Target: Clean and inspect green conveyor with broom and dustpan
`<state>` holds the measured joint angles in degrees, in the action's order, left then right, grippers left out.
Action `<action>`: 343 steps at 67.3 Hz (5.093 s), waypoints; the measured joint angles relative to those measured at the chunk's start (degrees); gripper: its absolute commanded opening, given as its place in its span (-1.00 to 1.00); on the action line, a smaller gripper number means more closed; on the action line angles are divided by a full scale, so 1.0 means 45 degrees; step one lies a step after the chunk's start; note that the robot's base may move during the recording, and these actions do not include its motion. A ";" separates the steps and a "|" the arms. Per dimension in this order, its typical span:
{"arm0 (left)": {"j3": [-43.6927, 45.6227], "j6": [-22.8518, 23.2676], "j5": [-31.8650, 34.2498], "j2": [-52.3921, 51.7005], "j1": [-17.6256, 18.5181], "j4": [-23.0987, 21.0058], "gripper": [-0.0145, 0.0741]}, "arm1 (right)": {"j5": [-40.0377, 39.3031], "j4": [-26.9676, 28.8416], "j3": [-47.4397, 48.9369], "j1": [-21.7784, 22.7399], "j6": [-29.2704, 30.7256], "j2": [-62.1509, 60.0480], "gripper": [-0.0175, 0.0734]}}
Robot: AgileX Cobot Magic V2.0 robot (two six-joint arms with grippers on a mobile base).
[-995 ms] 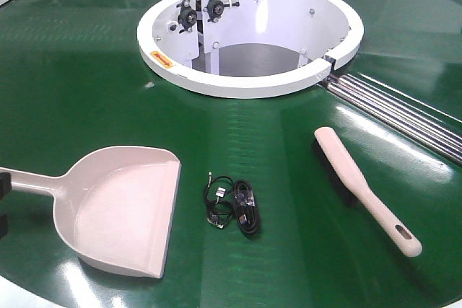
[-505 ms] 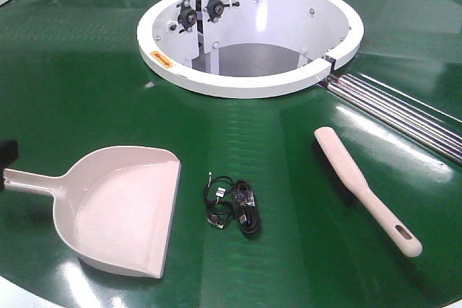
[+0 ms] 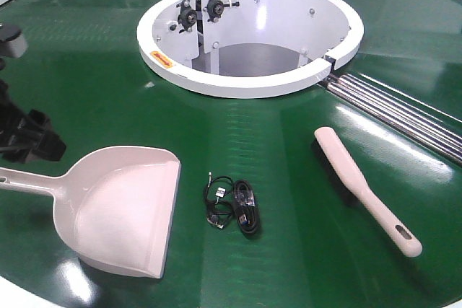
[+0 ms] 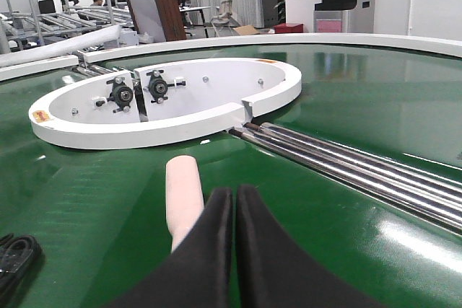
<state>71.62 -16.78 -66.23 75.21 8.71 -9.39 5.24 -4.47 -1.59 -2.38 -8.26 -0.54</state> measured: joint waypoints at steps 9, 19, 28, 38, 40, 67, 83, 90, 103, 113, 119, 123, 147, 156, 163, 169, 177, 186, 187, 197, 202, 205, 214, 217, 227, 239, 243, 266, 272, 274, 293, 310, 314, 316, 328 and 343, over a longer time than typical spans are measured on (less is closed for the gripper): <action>0.0805 -0.0773 0.0021 0.1115 0.0000 0.0773 0.36 | 0.0000 0.0000 0.0000 0.0000 0.0000 0.0000 -0.64; 0.0916 -0.3436 -0.0016 0.1899 0.0000 0.1405 0.36 | 0.0000 0.0000 0.0000 0.0000 0.0000 0.0000 -0.64; 0.0916 -0.7017 -0.0453 0.2037 0.0000 0.1417 0.36 | 0.0000 0.0000 0.0000 0.0000 0.0000 0.0000 -0.64; 0.0916 -1.0576 -0.0651 0.2037 0.0000 0.1466 0.36 | 0.0000 0.0000 0.0000 0.0000 0.0000 0.0000 -0.64; 0.0916 -1.0953 -0.0638 0.2037 0.0000 0.1556 0.36 | 0.0000 0.0000 0.0000 0.0000 0.0000 0.0000 -0.64; 0.1006 -1.3509 -0.0197 0.3136 0.0000 0.2199 0.36 | 0.0000 0.0000 0.0000 0.0000 0.0000 0.0000 -0.64; 0.1006 -1.3870 -0.0143 0.3968 -0.0148 0.2598 0.36 | 0.0000 0.0000 0.0000 0.0000 0.0000 0.0000 -0.64; 0.1006 -1.4337 0.0037 0.4207 -0.0209 0.2649 0.36 | 0.0000 0.0000 0.0000 0.0000 0.0000 0.0000 -0.64; 0.1006 -1.4943 0.0176 0.4569 -0.0209 0.2685 0.36 | 0.0000 0.0000 0.0000 0.0000 0.0000 0.0000 -0.64; 0.1006 -1.5004 0.0384 0.4774 -0.0209 0.2742 0.36 | 0.0000 0.0000 0.0000 0.0000 0.0000 0.0000 -0.64; 0.1006 -1.5026 0.0481 0.4844 -0.0209 0.2856 0.36 | 0.0000 0.0000 0.0000 0.0000 0.0000 0.0000 -0.64; 0.1006 -1.5026 0.0481 0.4926 -0.0209 0.2922 0.36 | 0.0000 0.0000 0.0000 0.0000 0.0000 0.0000 -0.64; 0.1006 -1.5026 0.0470 0.5371 -0.0293 0.2904 0.36 | 0.0000 0.0000 0.0000 0.0000 0.0000 0.0000 -0.64; 0.1006 -1.5026 0.0421 0.5534 -0.0599 0.2827 0.36 | 0.0000 0.0000 0.0000 0.0000 0.0000 0.0000 -0.64; 0.1006 -1.5026 0.0499 0.5589 -0.0722 0.2827 0.36 | 0.0000 0.0000 0.0000 0.0000 0.0000 0.0000 -0.64; 0.1006 -1.5026 0.0603 0.5615 -0.0734 0.2827 0.36 | 0.0000 0.0000 0.0000 0.0000 0.0000 0.0000 -0.64; 0.1006 -1.5026 0.0614 0.5724 -0.0734 0.2786 0.36 | 0.0000 0.0000 0.0000 0.0000 0.0000 0.0000 -0.64; 0.1006 -1.5026 0.0614 0.5914 -0.0734 0.2781 0.36 | 0.0000 0.0000 0.0000 0.0000 0.0000 0.0000 -0.64; 0.1006 -1.5026 0.0614 0.5931 -0.0734 0.2781 0.36 | 0.0000 0.0000 0.0000 0.0000 0.0000 0.0000 -0.64; 0.1006 -1.5032 0.0683 0.6148 -0.0734 0.2781 0.36 | 0.0000 0.0000 0.0000 0.0000 0.0000 0.0000 -0.64; 0.1006 -1.5032 0.0697 0.6292 -0.0734 0.2781 0.36 | 0.0000 0.0000 0.0000 0.0000 0.0000 0.0000 -0.64; 0.1006 -1.5032 0.0697 0.6362 -0.0734 0.2781 0.34 | 0.0000 0.0000 0.0000 0.0000 0.0000 0.0000 -0.64; 0.1006 -1.5032 0.0697 0.6502 -0.0734 0.2858 0.21 | 0.0000 0.0000 0.0000 0.0000 0.0000 0.0000 -0.64; 0.1006 -1.5032 0.0684 0.6531 -0.0734 0.2933 0.16 | 0.0000 0.0000 0.0000 0.0000 0.0000 0.0000 -0.64; 0.1006 -1.5032 0.0460 0.6646 -0.0734 0.3053 -0.10 | 0.0000 0.0000 0.0000 0.0000 0.0000 0.0000 -0.64; 0.1006 -1.5063 0.0373 0.6645 -0.0734 0.3117 -0.45 | 0.0000 0.0000 0.0000 0.0000 0.0000 0.0000 -0.64; 0.1006 -1.5063 0.0373 0.6645 -0.0734 0.3117 -0.56 | 0.0000 0.0000 0.0000 0.0000 0.0000 0.0000 -0.64; 0.1006 -1.5049 0.0217 0.6173 -0.0723 0.2968 -0.69 | 0.0000 0.0000 0.0000 0.0000 0.0000 0.0000 -0.64; 0.1006 -1.5023 0.0217 0.6172 -0.0613 0.2954 -0.69 | 0.0000 0.0000 0.0000 0.0000 0.0000 0.0000 -0.64; 0.1006 -1.4993 0.0230 0.6172 -0.0558 0.2937 -0.69 | 0.0000 0.0000 0.0000 0.0000 0.0000 0.0000 -0.64; 0.1006 -1.4534 0.0257 0.6172 -0.0052 0.2897 -0.69 | 0.0000 0.0000 0.0000 0.0000 0.0000 0.0000 -0.64; 0.1006 -1.4392 0.0223 0.6172 -0.0053 0.2459 -0.69 | 0.0000 0.0000 0.0000 0.0000 0.0000 0.0000 -0.64; 0.1006 -1.4364 0.0223 0.6172 -0.0053 0.2227 -0.69 | 0.0000 0.0000 0.0000 0.0000 0.0000 0.0000 -0.64; 0.1006 -1.4348 0.0223 0.6172 -0.0053 0.2086 -0.69 | 0.0000 0.0000 0.0000 0.0000 0.0000 0.0000 -0.64; 0.1006 -1.3823 0.0239 0.6172 -0.0053 0.1988 -0.69 | 0.0000 0.0000 0.0000 0.0000 0.0000 0.0000 -0.64; 0.1006 -1.3734 0.0239 0.6172 -0.0016 0.2086 -0.69 | 0.0000 0.0000 0.0000 0.0000 0.0000 0.0000 -0.64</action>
<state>76.14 -78.58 -65.16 102.98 8.64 0.00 5.24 -4.47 -1.59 -2.38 -8.26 -0.54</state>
